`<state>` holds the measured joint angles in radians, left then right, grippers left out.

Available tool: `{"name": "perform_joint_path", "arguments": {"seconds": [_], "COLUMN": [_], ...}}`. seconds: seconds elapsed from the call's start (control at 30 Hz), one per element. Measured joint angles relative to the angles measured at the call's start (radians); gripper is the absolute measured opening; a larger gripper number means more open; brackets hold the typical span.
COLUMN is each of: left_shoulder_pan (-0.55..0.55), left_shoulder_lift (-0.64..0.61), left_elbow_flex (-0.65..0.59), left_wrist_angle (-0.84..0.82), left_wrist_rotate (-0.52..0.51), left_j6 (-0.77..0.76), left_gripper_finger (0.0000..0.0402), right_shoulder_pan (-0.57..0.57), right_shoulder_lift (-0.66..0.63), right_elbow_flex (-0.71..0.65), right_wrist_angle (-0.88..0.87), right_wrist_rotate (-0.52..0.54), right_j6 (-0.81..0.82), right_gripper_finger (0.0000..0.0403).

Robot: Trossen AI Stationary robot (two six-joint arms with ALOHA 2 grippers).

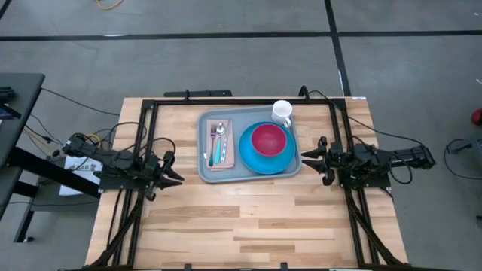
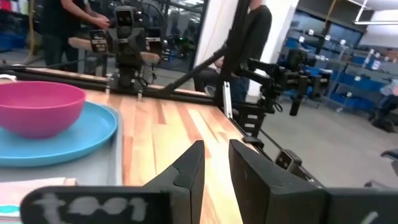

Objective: Set up tray
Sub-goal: Return to Home Position

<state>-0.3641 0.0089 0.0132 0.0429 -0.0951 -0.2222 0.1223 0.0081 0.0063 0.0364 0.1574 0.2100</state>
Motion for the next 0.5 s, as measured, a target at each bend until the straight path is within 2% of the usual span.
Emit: {"name": "perform_joint_path", "arguments": {"seconds": [0.5], "left_shoulder_pan": [0.000], "left_shoulder_lift": [-0.001], "left_elbow_flex": [0.000], "left_wrist_angle": [-0.005], "left_wrist_rotate": [0.004], "left_j6": [0.002], "left_gripper_finger": [0.0062], "right_shoulder_pan": [0.000], "right_shoulder_lift": [0.000], "right_elbow_flex": [0.000], "right_wrist_angle": [0.000], "right_wrist_rotate": [0.000], "right_j6": [0.000], "right_gripper_finger": [0.0125]}}
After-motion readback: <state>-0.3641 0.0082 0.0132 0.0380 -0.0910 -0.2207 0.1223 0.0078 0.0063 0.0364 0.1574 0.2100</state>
